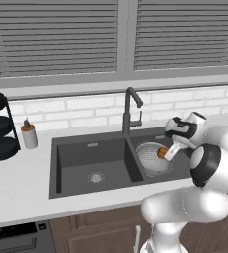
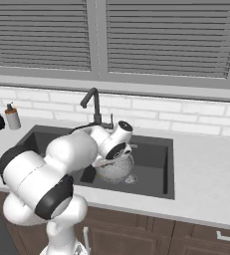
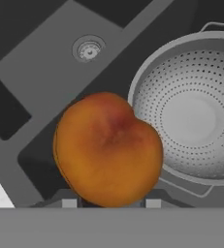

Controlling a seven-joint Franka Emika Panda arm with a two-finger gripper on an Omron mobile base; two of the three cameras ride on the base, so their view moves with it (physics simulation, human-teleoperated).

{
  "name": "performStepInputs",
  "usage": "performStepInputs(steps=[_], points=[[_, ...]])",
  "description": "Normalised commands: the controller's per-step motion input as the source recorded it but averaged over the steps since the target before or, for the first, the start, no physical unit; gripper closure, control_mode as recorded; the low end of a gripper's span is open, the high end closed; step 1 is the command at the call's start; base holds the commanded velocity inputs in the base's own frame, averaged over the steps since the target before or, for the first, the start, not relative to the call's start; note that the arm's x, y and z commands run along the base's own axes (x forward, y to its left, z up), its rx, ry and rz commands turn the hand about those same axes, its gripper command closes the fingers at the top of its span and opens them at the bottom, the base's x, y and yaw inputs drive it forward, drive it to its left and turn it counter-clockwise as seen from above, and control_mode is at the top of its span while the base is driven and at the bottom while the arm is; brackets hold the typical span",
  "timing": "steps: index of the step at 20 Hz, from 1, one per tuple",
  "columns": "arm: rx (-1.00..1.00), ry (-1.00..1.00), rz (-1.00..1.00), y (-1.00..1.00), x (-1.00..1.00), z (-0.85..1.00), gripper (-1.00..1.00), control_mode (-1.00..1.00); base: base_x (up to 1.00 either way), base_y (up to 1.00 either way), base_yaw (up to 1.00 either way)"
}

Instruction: Put the colander in the sink, put the peach in the colander, and turn on the sink faucet and pour water over the colander.

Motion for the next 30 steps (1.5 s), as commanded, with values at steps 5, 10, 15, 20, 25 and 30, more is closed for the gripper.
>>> performStepInputs(steps=[5, 10, 15, 20, 25, 30], points=[[0.0, 0.0, 0.0, -0.03, 0.31, -0.32, 1.0, -1.0, 0.0, 0.0, 0.0], [0.0, 0.0, 0.0, -0.09, 0.34, -0.23, 1.0, -1.0, 0.0, 0.0, 0.0], [0.0, 0.0, 0.0, -0.08, 0.36, -0.19, 1.0, -1.0, 0.0, 0.0, 0.0], [0.0, 0.0, 0.0, -0.05, 0.34, -0.27, 1.0, -1.0, 0.0, 0.0, 0.0], [0.0, 0.0, 0.0, -0.01, 0.22, -0.37, 1.0, -1.0, 0.0, 0.0, 0.0], [0.0, 0.0, 0.0, 0.0, 0.2, -0.29, 1.0, -1.0, 0.0, 0.0, 0.0]])
